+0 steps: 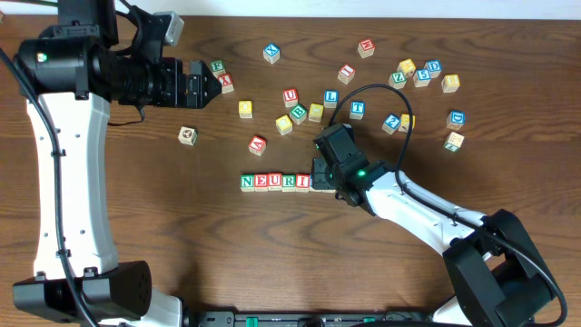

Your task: Spell out NEURIPS

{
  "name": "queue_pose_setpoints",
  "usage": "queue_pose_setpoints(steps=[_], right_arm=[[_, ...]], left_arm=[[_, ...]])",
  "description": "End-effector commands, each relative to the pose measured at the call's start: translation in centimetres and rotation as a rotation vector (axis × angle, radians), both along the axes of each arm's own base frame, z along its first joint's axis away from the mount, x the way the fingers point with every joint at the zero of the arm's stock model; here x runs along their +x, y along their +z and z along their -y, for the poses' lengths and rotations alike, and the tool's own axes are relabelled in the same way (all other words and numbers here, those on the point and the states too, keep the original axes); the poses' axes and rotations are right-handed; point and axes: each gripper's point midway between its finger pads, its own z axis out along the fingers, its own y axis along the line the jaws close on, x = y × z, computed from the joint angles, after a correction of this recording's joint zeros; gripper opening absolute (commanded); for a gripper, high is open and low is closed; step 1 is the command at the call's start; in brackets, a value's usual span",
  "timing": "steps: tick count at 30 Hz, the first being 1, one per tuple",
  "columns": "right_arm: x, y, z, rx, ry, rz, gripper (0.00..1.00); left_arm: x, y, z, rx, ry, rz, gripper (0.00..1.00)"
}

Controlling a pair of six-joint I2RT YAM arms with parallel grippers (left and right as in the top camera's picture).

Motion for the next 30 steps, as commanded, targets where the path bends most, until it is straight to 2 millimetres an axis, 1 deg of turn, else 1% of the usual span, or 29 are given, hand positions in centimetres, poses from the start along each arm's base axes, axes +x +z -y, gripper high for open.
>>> queue_pose_setpoints(steps=[1, 7, 20, 25, 30], right_arm=[[0.8, 0.6, -0.5, 0.012, 0.021, 0.034, 0.01], [1.4, 1.1, -0.8, 0.03, 0.019, 0.06, 0.01], [2.3, 1.3, -0.1, 0.077, -0.005, 0.05, 0.01], [2.2, 0.6, -0.2, 0.113, 0.007, 0.012, 0.01], [2.3, -0.2, -1.0, 0.128, 0.036, -0.028, 0.01]], left_arm=[[-0.1, 0.8, 0.0, -0.001, -0.012, 0.029, 0.98], [-0.1, 0.8, 0.0, -0.001, -0.012, 0.029, 0.98], [-0.1, 0.8, 0.0, -0.001, -0.012, 0.029, 0.98], [-0.1, 0.8, 0.0, -0.001, -0.012, 0.029, 0.98], [-0.1, 0.8, 0.0, -0.001, -0.012, 0.029, 0.98]])
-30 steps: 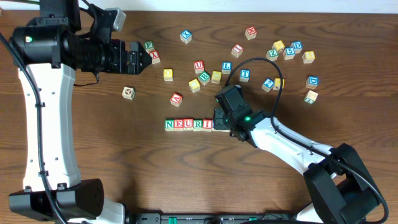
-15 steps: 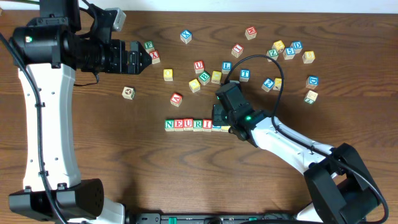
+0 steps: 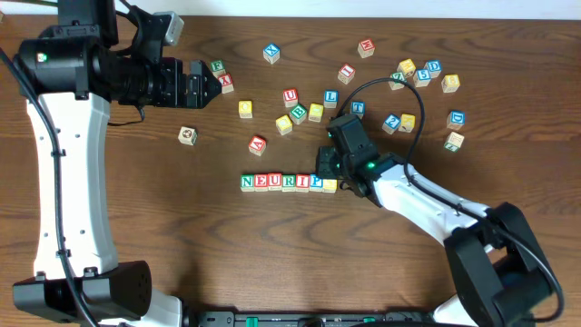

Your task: Spell out NEURIPS

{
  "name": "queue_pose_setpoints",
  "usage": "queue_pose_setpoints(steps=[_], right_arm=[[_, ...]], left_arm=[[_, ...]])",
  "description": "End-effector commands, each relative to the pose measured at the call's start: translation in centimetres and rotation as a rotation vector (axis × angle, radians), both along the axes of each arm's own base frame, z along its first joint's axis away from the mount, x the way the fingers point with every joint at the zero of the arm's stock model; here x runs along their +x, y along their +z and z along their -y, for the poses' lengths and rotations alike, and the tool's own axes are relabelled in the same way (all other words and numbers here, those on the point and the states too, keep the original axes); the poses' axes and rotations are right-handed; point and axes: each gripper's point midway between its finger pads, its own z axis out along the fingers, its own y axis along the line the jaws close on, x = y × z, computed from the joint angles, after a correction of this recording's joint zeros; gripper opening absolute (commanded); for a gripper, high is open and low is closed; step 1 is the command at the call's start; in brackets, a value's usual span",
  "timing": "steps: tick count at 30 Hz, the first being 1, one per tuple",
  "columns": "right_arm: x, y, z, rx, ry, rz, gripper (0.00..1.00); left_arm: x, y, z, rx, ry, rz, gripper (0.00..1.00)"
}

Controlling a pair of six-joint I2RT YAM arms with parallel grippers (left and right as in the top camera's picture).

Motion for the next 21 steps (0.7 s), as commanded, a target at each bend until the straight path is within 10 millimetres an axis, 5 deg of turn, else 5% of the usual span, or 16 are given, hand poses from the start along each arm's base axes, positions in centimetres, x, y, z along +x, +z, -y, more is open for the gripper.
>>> queue_pose_setpoints(steps=[1, 21], right_arm=[[0.4, -0.2, -1.0, 0.019, 0.039, -0.021, 0.01], [-0.2, -0.5, -0.6, -0.02, 0.051, -0.074, 0.01]], left_arm=[[-0.1, 0.8, 0.0, -0.001, -0.012, 0.029, 0.98], [-0.1, 0.8, 0.0, -0.001, -0.012, 0.029, 0.98]])
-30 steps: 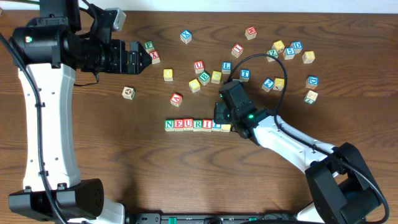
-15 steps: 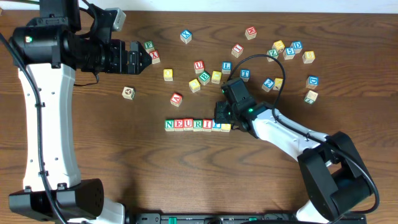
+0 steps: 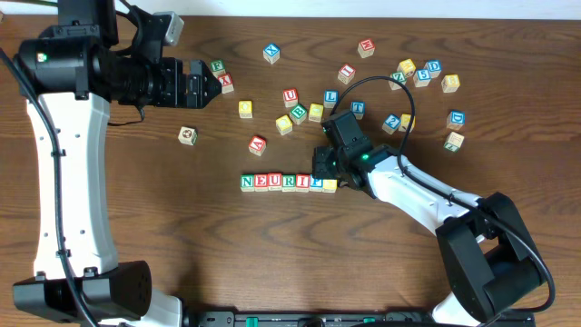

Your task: Spell out NEURIPS

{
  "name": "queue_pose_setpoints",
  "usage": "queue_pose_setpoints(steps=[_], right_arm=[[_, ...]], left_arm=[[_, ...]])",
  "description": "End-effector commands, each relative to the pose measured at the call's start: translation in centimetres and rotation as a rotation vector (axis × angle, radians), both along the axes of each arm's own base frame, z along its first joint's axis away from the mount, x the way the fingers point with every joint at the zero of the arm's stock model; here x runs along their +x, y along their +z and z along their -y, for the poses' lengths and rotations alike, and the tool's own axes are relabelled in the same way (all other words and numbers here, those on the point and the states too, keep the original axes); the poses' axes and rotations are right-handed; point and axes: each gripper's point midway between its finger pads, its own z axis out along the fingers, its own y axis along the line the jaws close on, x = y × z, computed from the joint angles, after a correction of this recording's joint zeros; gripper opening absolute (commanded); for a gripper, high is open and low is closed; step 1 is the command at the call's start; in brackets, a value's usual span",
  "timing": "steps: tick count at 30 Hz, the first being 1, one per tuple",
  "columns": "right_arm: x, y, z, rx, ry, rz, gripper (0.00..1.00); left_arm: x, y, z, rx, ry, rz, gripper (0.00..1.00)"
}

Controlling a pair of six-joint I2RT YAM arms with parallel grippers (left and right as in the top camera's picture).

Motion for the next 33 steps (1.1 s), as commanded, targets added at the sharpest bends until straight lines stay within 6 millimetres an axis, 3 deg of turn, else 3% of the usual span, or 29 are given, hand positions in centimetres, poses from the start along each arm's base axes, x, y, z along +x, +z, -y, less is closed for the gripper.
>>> queue_pose_setpoints(steps=[1, 33], right_arm=[[0.0, 0.0, 0.0, -0.007, 0.014, -0.008, 0.01], [-1.1, -0.2, -1.1, -0.002, 0.018, -0.034, 0.01]], left_arm=[[-0.1, 0.8, 0.0, -0.001, -0.012, 0.029, 0.98], [-0.1, 0.8, 0.0, -0.001, -0.012, 0.029, 0.98]])
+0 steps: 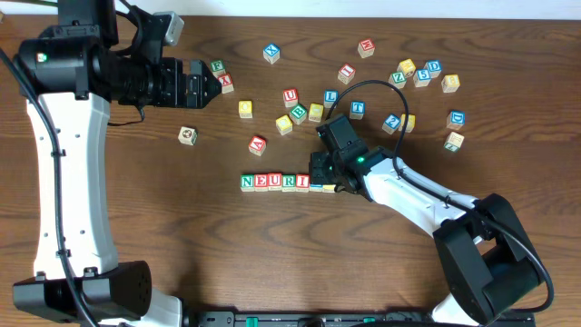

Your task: Spell out NEURIPS

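Note:
A row of letter blocks (272, 182) lies at the table's middle and reads N, E, U, R, I from left to right. Right after the I, my right gripper (320, 173) hangs over the row's end and covers most of the following block (315, 187). A yellow block (329, 187) peeks out beyond it, its letter unreadable. The overhead view does not show how the right jaws stand. My left gripper (207, 86) is held high at the back left beside two loose blocks (221, 76), its fingertips together and nothing in them.
Several loose letter blocks lie scattered behind the row, from a red one (258, 143) and a pale one (188, 134) on the left to a cluster (418, 73) at the back right. The right arm's cable (390, 100) loops above them.
My right gripper has shifted a little left and nearer the row. It now covers the P block that showed after the I. The left arm has not moved.
At first my right gripper sat over the row's end, with NEURI showing. Then it stood back to the right, and the row read NEURIP with a yellow block after it. It then came closer and now hides the P.

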{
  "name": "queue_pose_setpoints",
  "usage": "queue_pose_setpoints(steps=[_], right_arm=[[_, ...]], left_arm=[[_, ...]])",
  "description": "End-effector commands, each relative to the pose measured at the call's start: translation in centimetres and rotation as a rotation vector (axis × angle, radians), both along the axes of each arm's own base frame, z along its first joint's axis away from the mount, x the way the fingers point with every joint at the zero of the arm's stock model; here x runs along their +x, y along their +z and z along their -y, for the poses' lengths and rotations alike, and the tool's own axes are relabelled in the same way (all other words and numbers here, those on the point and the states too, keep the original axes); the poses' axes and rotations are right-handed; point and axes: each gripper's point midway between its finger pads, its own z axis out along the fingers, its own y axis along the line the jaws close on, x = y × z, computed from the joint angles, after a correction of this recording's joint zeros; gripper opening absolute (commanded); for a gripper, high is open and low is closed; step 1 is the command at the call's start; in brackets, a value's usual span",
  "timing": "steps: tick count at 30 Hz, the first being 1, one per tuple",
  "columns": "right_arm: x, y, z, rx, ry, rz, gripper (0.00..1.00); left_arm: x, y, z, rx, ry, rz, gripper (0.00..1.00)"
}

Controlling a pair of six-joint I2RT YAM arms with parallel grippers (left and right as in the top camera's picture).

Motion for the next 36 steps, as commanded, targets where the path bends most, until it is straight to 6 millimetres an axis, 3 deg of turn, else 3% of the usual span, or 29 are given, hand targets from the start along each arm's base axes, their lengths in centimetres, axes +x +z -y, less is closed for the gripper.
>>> queue_pose_setpoints(steps=[1, 36], right_arm=[[0.21, 0.14, -0.4, 0.01, -0.008, -0.003, 0.01], [-0.37, -0.1, -0.55, -0.019, -0.01, -0.006, 0.01]], left_arm=[[-0.11, 0.82, 0.02, -0.001, -0.012, 0.029, 0.98], [-0.11, 0.82, 0.02, -0.001, -0.012, 0.029, 0.98]])
